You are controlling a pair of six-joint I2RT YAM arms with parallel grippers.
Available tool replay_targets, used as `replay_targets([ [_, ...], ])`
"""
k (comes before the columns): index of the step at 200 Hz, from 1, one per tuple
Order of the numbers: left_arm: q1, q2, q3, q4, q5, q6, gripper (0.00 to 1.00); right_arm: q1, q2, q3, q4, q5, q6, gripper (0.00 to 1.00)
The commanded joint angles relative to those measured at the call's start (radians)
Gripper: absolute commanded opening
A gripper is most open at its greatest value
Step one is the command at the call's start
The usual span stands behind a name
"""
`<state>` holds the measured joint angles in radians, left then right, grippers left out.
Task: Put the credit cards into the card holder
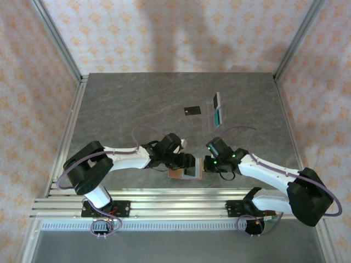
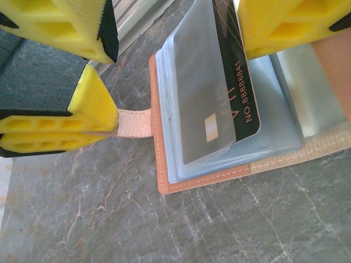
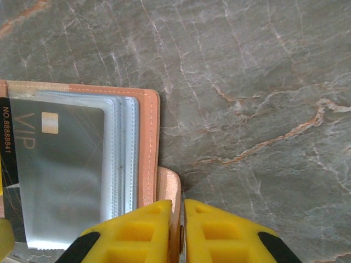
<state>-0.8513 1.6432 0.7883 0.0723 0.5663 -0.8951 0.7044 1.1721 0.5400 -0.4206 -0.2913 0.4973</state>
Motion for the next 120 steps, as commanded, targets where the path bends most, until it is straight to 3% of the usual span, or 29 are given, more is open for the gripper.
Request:
replay_targets([
  [1, -0.006, 0.022, 0.037, -0.059, -0.044, 0.012, 0.58, 0.007, -0.016, -0.014, 0.016, 0.009, 0.016, 0.13],
  [85, -0.003, -0.045, 0.060, -0.250, -0.105, 0.075, 0.59, 0.007, -0.051, -0.014, -0.027, 0.043, 0.003, 0.13],
  [120, -0.002, -0.059, 0.061, -0.250, -0.083, 0.079, 0.55, 0.007, -0.045, -0.010, -0.027, 0.041, 0.003, 0.14],
])
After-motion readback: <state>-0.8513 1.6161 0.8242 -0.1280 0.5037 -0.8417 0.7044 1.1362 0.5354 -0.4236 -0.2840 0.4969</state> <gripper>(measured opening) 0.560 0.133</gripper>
